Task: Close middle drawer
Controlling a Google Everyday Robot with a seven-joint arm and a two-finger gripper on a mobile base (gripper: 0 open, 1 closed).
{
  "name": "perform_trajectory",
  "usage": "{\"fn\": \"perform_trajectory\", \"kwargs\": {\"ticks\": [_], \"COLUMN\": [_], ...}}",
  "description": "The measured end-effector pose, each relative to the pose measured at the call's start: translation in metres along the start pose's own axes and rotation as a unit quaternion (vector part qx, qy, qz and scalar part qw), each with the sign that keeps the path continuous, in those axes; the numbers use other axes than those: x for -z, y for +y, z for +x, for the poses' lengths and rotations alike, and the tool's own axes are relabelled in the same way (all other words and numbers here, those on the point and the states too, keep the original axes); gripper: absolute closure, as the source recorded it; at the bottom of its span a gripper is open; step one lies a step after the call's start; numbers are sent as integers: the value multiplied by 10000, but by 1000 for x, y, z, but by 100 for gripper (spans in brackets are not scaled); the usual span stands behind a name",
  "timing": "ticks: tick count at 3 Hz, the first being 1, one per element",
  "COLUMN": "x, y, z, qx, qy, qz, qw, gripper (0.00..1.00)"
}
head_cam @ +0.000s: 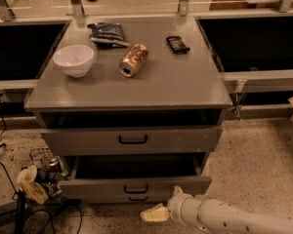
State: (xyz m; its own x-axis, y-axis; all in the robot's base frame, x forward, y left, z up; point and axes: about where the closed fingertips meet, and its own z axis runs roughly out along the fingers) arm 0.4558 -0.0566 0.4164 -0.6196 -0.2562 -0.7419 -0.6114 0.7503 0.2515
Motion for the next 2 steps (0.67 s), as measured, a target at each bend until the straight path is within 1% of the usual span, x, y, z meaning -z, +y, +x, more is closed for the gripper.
{"fn": "perform_trajectory", "kwargs": {"ticks": [1,2], "x": [0,0], "y": [0,0], "z": [0,0], "qx": [0,0], "qy": [0,0], "qz": [0,0], "qw": [10000,10000], "gripper": [18,42]}}
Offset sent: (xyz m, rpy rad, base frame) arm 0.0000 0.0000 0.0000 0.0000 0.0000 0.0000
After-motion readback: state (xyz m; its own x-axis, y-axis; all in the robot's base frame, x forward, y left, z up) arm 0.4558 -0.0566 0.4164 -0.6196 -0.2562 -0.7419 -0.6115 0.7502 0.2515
